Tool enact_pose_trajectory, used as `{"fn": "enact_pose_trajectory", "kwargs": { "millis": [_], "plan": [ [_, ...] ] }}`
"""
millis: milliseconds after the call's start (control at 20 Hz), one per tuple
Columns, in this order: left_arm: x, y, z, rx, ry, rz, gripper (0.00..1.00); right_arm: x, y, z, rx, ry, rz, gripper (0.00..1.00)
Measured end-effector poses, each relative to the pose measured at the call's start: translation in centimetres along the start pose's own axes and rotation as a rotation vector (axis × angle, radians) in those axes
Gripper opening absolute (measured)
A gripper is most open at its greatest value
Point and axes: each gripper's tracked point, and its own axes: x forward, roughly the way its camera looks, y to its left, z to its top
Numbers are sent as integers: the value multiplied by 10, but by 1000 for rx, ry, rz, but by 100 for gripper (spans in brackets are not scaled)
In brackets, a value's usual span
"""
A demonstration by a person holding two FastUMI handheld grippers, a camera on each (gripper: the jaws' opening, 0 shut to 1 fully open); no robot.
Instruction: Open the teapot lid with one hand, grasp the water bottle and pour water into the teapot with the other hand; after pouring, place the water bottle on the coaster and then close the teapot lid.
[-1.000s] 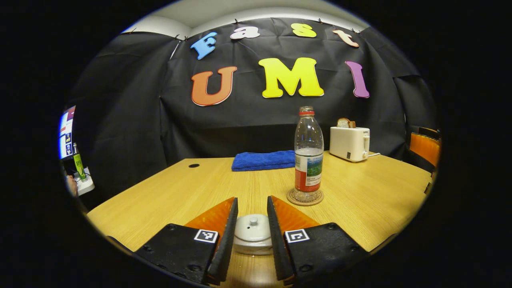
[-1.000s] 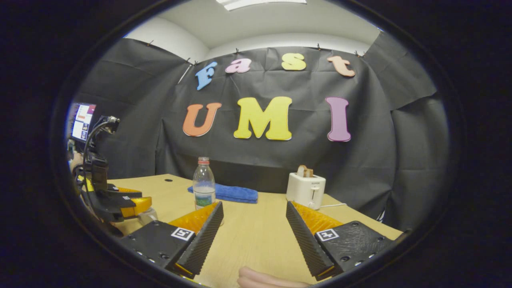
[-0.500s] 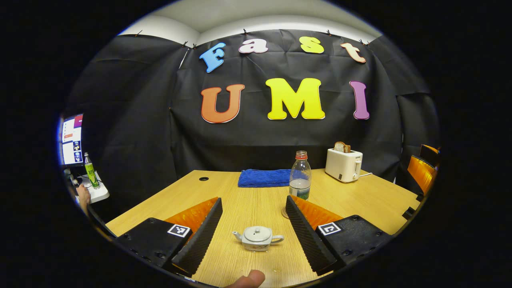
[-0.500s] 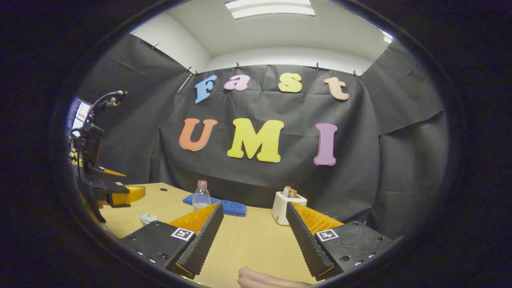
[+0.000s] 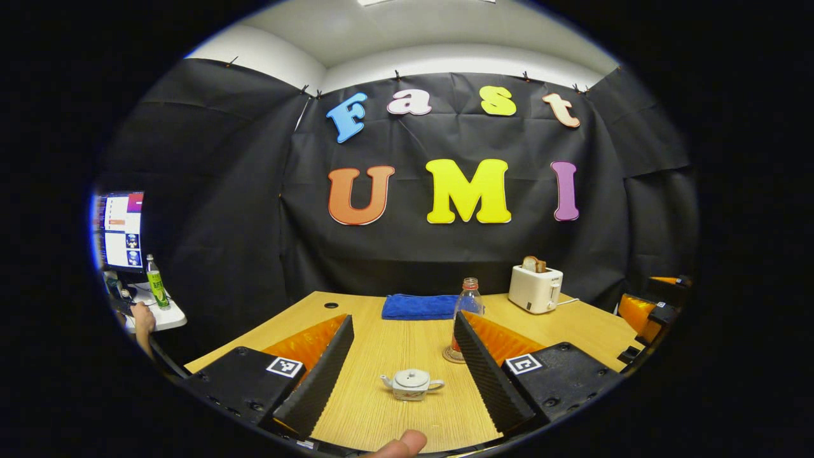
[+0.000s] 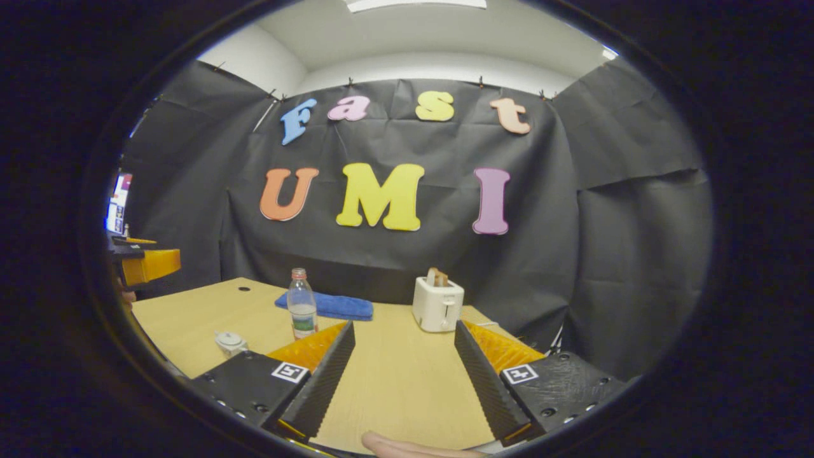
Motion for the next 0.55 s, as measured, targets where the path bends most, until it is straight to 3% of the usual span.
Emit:
{"fn": "enact_pose_trajectory", "kwargs": {
  "millis": [150,550],
  "plan": [
    [3,2,-5,9,13,5,99,11,-13,-8,-1,34,-25,95],
    [9,6,-13,36,24,26,100,9,-18,4,-33,-20,-49,95]
  ]
}}
